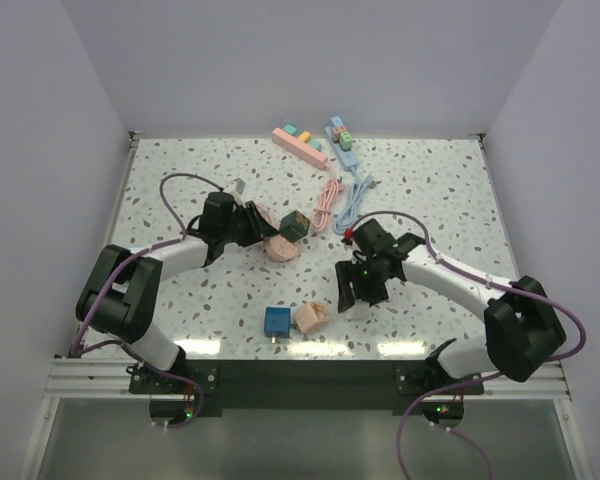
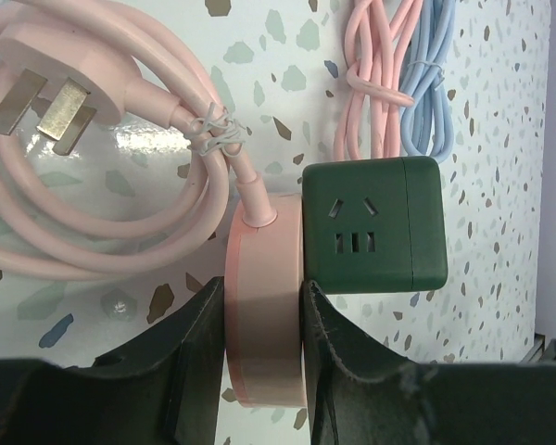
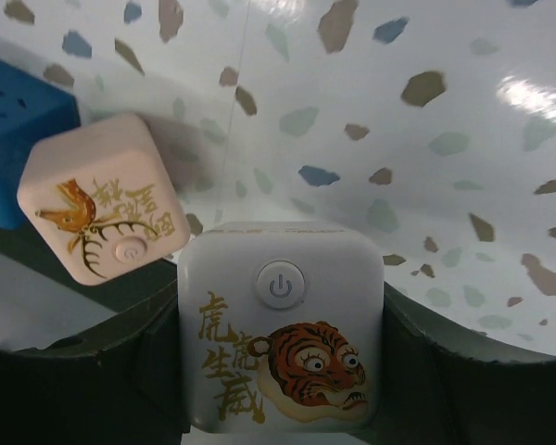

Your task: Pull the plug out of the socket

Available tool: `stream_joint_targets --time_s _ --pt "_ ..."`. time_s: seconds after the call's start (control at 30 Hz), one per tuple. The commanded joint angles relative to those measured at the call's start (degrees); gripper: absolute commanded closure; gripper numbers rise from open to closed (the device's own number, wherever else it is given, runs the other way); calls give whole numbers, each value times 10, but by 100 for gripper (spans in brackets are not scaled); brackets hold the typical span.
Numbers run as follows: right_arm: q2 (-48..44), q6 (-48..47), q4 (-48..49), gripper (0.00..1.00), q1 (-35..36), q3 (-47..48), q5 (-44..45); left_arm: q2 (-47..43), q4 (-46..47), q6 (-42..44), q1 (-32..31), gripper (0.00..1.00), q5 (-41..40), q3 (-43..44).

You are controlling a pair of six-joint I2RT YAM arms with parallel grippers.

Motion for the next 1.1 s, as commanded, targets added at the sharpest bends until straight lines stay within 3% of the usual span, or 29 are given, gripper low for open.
stream_joint_targets --time_s 0.0,0.03,0.13,0.17,0.23,0.27,0.37,0.53,0.77,0.93,1.07 --pt "14 -28 -26 95 27 -10 -101 2 -22 49 -3 100 12 13" --pt "24 -28 -23 81 31 -19 -104 3 -23 51 -3 100 12 13" --pt "49 -26 -14 73 41 -24 -104 3 -28 54 -3 100 11 13" --pt "55 -25 -4 64 43 -23 -100 4 -28 55 -3 100 12 13" --pt "64 -26 5 59 47 -18 -99 6 -30 57 -4 100 15 14" --pt "73 -26 9 51 48 -15 -98 7 -30 57 -4 100 15 14" --pt "67 -29 2 40 48 5 -94 4 -34 60 -4 100 15 17" --pt "47 -54 -58 2 48 68 -73 7 -42 74 -4 100 22 25" --pt "14 -55 -73 1 16 160 -14 12 -43 83 -4 100 26 25" --pt "57 10 43 1 -4 208 28 12 -40 79 -4 100 31 22" --pt "98 130 175 1 -6 208 33 -8 -33 64 -4 100 23 17"
